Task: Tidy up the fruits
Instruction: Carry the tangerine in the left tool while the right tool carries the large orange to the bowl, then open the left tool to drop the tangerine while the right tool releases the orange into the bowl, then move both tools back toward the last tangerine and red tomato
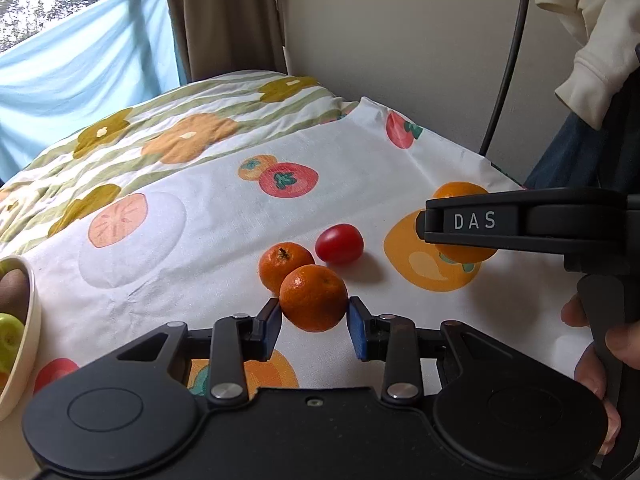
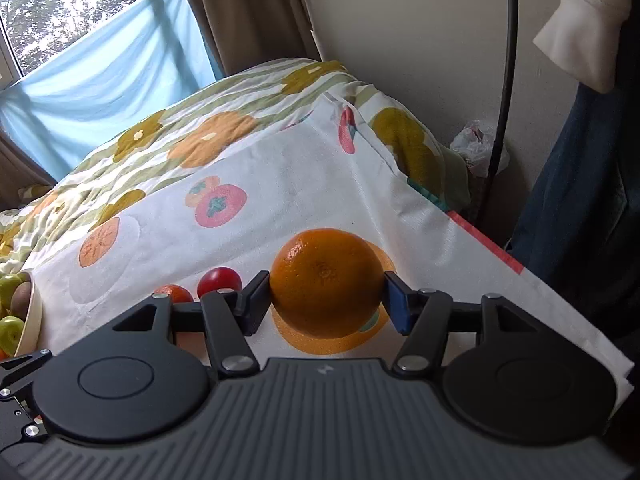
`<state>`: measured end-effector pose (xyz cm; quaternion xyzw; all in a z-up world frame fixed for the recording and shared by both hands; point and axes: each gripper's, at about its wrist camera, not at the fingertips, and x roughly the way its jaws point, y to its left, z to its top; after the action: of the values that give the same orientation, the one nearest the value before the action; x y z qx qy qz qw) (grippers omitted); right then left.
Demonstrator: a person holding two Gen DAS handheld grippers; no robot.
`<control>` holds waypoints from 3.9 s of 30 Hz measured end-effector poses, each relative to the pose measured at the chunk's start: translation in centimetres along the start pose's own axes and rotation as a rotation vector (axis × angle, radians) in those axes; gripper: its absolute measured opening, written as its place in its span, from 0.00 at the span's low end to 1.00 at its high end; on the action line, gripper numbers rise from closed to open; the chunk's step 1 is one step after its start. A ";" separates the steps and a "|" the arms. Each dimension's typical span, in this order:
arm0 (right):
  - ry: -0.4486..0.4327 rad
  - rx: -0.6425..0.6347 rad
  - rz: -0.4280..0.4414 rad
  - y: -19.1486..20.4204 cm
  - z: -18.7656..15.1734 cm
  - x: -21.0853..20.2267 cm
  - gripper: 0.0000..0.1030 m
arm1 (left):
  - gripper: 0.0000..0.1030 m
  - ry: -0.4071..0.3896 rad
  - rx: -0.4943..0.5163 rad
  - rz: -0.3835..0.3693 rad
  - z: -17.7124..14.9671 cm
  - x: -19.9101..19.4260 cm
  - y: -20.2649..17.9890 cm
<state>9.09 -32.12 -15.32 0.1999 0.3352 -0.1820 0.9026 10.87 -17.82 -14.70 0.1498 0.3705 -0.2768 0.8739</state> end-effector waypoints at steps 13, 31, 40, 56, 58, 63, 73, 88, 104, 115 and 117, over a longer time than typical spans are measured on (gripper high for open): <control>-0.003 -0.164 0.207 4.0 3.1 -4.8 0.72 | 0.38 -0.116 -0.144 0.149 1.0 -7.1 1.5; 0.011 -0.360 0.434 19.6 4.4 -6.1 0.72 | 0.38 -0.135 -0.318 0.366 -0.3 -13.3 15.0; 0.059 -0.406 0.459 26.7 1.9 -2.8 0.72 | 0.38 -0.082 -0.323 0.387 -2.6 -11.7 21.0; 0.110 -0.453 0.445 32.0 -1.1 1.7 0.72 | 0.39 0.040 -0.272 0.312 -5.9 -6.6 24.4; 0.117 -0.463 0.446 32.3 -1.1 1.8 0.72 | 0.42 0.043 -0.275 0.301 -6.0 -6.6 24.5; 0.122 -0.489 0.449 32.9 -1.2 1.9 0.72 | 0.82 -0.008 -0.263 0.307 -5.8 -7.8 24.6; 0.137 -0.592 0.511 35.6 -2.0 2.9 0.72 | 0.83 -0.018 -0.279 0.343 -6.2 -9.0 26.1; 0.168 -0.713 0.570 38.8 -5.0 4.6 0.73 | 0.83 -0.002 -0.347 0.367 -7.5 -9.4 28.0; 0.089 -0.742 0.585 36.7 -4.2 1.4 1.00 | 0.83 -0.001 -0.371 0.390 -7.4 -10.4 26.8; 0.043 -0.685 0.590 31.8 -1.1 -2.9 1.00 | 0.83 -0.045 -0.366 0.426 -5.7 -13.5 23.5; 0.039 -0.664 0.585 30.4 -0.4 -3.7 1.00 | 0.84 -0.051 -0.357 0.430 -5.3 -13.9 22.6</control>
<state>20.33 -5.25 -5.86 -0.0109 0.3216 0.2025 0.9249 13.37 7.94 -6.85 0.0613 0.3510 -0.0191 0.9342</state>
